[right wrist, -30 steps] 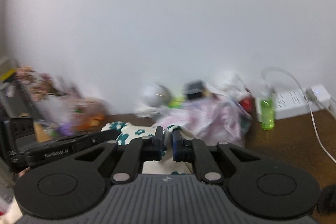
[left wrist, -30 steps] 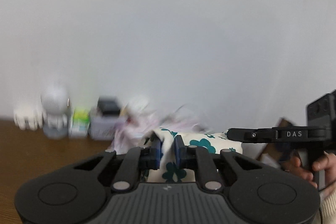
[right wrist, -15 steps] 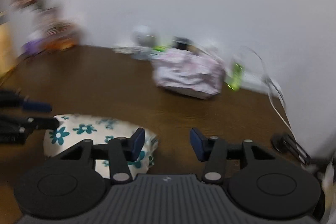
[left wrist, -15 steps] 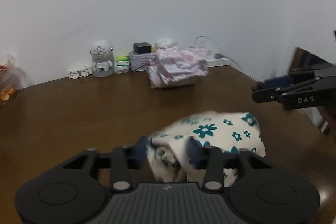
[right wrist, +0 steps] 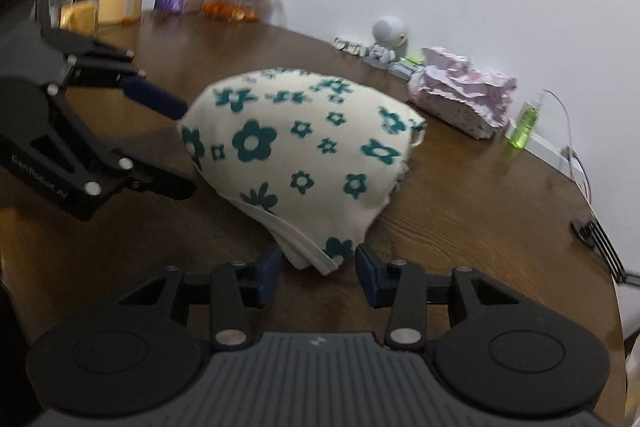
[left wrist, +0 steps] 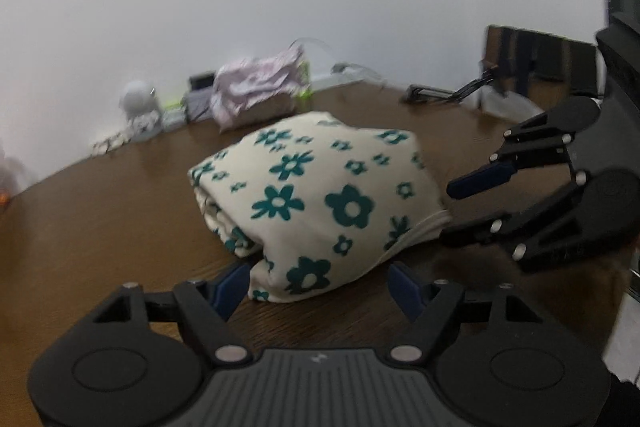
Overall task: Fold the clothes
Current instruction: 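Reach both grippers to the clothes stack and grasp the cream flowered shirt, then lift the cream flowered shirt off the stack with both grippers and carry it over the table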
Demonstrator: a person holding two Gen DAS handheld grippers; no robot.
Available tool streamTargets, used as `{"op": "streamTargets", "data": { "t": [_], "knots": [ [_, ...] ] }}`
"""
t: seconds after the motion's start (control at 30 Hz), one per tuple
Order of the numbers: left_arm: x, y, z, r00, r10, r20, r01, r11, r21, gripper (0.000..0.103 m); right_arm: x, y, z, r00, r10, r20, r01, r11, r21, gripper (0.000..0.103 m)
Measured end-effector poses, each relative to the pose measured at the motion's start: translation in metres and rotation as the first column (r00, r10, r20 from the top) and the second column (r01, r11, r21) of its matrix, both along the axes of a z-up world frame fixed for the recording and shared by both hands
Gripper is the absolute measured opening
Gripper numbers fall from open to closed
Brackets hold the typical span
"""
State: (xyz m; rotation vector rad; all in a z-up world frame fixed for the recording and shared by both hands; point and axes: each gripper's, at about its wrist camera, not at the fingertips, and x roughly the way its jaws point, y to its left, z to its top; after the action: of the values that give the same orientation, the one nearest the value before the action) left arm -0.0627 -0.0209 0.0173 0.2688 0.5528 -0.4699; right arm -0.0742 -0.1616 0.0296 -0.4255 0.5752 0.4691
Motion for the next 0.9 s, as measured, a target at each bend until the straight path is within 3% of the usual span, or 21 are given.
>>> {"op": "streamTargets", "data": {
  "t": [0.07, 0.1, 0.27, 0.37, 0.43, 0.53, 0.6, 0.67, 0.73, 0.8, 0.9],
  "knots": [
    [0.002, -0.01, -0.006, 0.998, 0.039, 0.048, -0.041, 0.998, 0.046, 0.077, 0.008, 0.005, -0.002, 1.0, -0.013, 0.021, 0.013, 1.0, 0.008, 0.015],
    [0.003, -0.015, -0.009, 0.996, 0.057, 0.073, -0.062, 0.996, 0.069, 0.077, 0.01, 0.005, 0.0, 0.999, -0.026, 0.023, 0.025, 0.999, 0.038, 0.01],
    [-0.002, -0.039, -0.018, 0.96, 0.164, 0.227, -0.21, 0.957, 0.198, 0.078, 0.0, -0.003, 0.038, 0.996, -0.084, 0.029, 0.076, 0.972, 0.222, 0.006],
    [-0.008, -0.037, -0.008, 0.94, 0.211, 0.269, -0.264, 0.948, 0.177, 0.078, -0.015, -0.011, 0.067, 0.997, -0.075, 0.014, 0.067, 0.951, 0.302, 0.006],
    [-0.023, -0.027, 0.007, 0.934, 0.215, 0.287, -0.26, 0.956, 0.132, 0.073, -0.027, -0.018, 0.084, 0.998, -0.062, 0.008, 0.056, 0.939, 0.34, 0.005],
    [-0.045, -0.012, 0.029, 0.924, 0.221, 0.312, -0.252, 0.965, 0.064, 0.058, -0.045, -0.026, 0.105, 0.998, -0.06, -0.003, 0.057, 0.926, 0.374, 0.005],
    [-0.06, -0.004, 0.041, 0.916, 0.245, 0.317, -0.269, 0.963, 0.033, 0.031, -0.06, -0.028, 0.115, 0.999, -0.05, -0.003, 0.047, 0.92, 0.39, 0.005],
    [-0.076, 0.003, 0.051, 0.909, 0.277, 0.312, -0.294, 0.956, 0.009, 0.016, -0.078, -0.031, 0.123, 0.999, -0.033, 0.005, 0.028, 0.911, 0.412, 0.004],
    [-0.089, 0.01, 0.058, 0.916, 0.277, 0.29, -0.28, 0.96, -0.031, 0.019, -0.091, -0.033, 0.128, 1.0, -0.014, 0.009, 0.008, 0.903, 0.43, 0.004],
    [-0.097, 0.009, 0.057, 0.941, 0.219, 0.258, -0.208, 0.976, -0.067, 0.032, -0.095, -0.034, 0.125, 1.0, -0.01, -0.017, 0.016, 0.898, 0.44, 0.004],
    [-0.109, 0.006, 0.055, 0.969, 0.126, 0.213, -0.1, 0.987, -0.126, 0.066, -0.087, -0.025, 0.108, 0.997, -0.02, -0.079, 0.05, 0.915, 0.4, 0.004]
  ]
}}
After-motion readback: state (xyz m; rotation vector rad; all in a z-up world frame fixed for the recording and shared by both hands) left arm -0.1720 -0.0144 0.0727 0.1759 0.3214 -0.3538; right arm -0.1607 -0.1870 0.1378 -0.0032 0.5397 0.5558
